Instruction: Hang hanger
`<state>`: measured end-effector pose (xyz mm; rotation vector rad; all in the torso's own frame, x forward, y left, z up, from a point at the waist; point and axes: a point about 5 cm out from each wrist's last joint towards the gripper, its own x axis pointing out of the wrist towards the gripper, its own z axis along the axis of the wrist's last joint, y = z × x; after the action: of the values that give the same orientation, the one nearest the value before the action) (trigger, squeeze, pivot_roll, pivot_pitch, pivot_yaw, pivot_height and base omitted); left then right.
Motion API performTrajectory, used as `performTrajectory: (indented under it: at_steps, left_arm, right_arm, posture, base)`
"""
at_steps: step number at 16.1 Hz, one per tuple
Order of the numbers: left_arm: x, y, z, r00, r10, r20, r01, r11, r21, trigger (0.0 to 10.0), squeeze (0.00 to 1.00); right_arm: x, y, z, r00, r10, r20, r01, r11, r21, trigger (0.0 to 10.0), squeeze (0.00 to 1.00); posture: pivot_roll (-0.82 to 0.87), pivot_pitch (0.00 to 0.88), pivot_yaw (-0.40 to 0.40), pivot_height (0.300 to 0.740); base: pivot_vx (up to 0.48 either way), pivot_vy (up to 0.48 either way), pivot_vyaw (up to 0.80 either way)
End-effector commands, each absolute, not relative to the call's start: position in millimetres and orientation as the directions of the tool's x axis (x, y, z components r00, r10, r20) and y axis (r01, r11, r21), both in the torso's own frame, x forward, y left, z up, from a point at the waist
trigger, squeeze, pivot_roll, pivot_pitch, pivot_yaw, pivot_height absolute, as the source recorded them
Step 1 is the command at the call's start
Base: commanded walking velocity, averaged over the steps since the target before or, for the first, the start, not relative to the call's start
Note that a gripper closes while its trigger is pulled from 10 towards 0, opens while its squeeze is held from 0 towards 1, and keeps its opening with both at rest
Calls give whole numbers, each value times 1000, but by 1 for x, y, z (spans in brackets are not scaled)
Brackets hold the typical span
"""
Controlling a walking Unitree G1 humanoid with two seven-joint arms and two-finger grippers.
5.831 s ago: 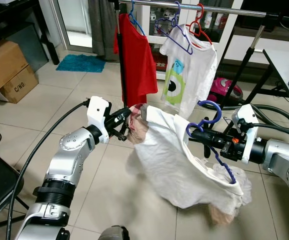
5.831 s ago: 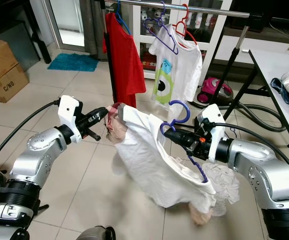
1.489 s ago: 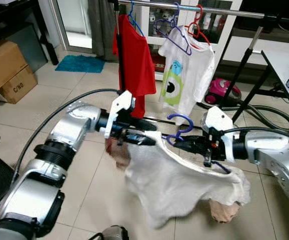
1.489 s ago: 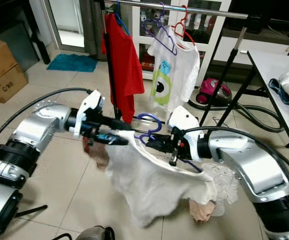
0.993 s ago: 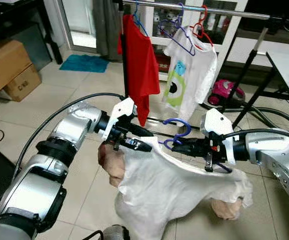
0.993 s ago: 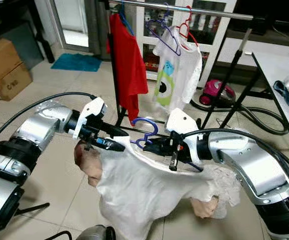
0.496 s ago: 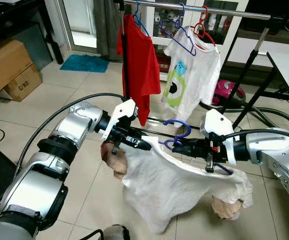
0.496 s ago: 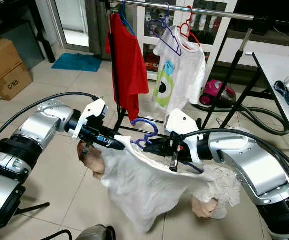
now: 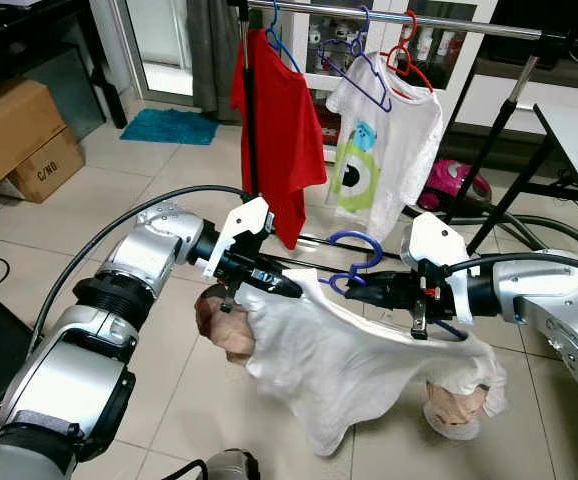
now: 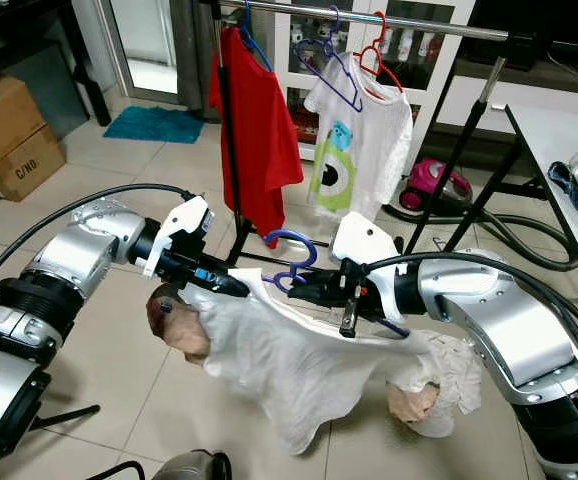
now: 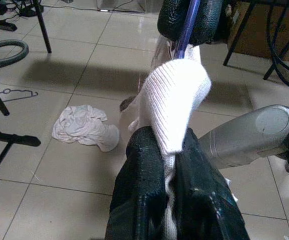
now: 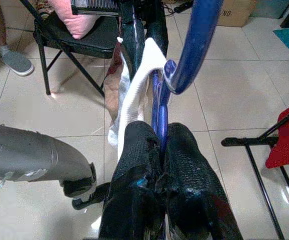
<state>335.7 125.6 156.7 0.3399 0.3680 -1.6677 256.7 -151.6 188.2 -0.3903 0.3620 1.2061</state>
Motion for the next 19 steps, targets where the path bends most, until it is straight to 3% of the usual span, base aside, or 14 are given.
performTrajectory:
  at_steps: [1, 2, 3, 4, 5, 10, 11, 12, 14, 16, 18, 19]
  left_arm:
    - [337, 125, 161, -102, -912, -398, 995, -102, -21, 0, 0]
    - [337, 125, 162, -107, -912, -396, 994, -107, -21, 0, 0]
    - [338, 123, 164, -73, -919, -387, 995, -92, 31, 1020, 0]
    - [340, 122, 165, -44, -924, -380, 995, -76, 69, 10000, 0]
    - [338, 120, 168, -77, -938, -338, 995, -94, 34, 10000, 1000]
    - [336, 122, 176, -116, -957, -265, 993, -122, 7, 10000, 1000]
    - [336, 123, 178, -119, -960, -255, 992, -125, 7, 10000, 224]
    - [335, 124, 181, -125, -961, -245, 991, -130, 5, 10000, 0]
    - [334, 126, 181, -131, -957, -260, 990, -138, 10, 10000, 0]
    - [335, 129, 178, -82, -957, -277, 995, -95, 32, 10000, 0]
    - [344, 138, 187, 98, -980, -174, 994, 89, 55, 10000, 0]
    - [347, 150, 188, 282, -953, -113, 959, 277, 58, 10000, 0]
  right_arm:
    - [256, -148, 194, 307, 837, -453, -952, 281, -125, 10000, 0]
    - [257, -148, 194, 307, 837, -453, -952, 281, -126, 10000, 0]
    - [257, -148, 194, 306, 837, -454, -952, 280, -126, 10000, 0]
    - [257, -148, 194, 306, 836, -455, -952, 280, -125, 10000, 0]
    - [256, -149, 193, 305, 836, -457, -952, 281, -122, 10000, 0]
    - [255, -153, 183, 316, 811, -492, -947, 303, -108, 10000, 0]
    - [254, -155, 179, 320, 799, -509, -944, 313, -103, 10000, 0]
    - [254, -158, 172, 324, 781, -534, -941, 325, -95, 10000, 0]
    - [254, -159, 167, 326, 769, -549, -939, 333, -91, 10000, 0]
    - [258, -161, 165, 350, 756, -553, -924, 374, -73, 10000, 0]
    - [263, -170, 151, 428, 697, -576, -875, 479, -70, 10000, 0]
    - [266, -175, 139, 526, 634, -566, -793, 607, -57, 10000, 0]
  posture:
    - [-74, 0, 31, 740]
    - [-74, 0, 31, 740]
    - [-75, 0, 30, 740]
    - [-75, 0, 30, 740]
    - [-75, 0, 29, 740]
    - [-70, 0, 25, 740]
    - [-69, 0, 24, 740]
    - [-65, 0, 22, 740]
    - [-62, 0, 22, 740]
    - [-61, 0, 21, 740]
    - [-66, 0, 36, 740]
    - [-61, 0, 33, 740]
  base:
    - [0, 0, 0]
    - [0, 0, 0]
    - [0, 0, 0]
    - [0, 0, 0]
    - [0, 0, 0]
    - [0, 0, 0]
    - [0, 0, 0]
    - [0, 0, 0]
    - [0, 0, 0]
    - [0, 0, 0]
    - [0, 0, 0]
    - [0, 0, 0]
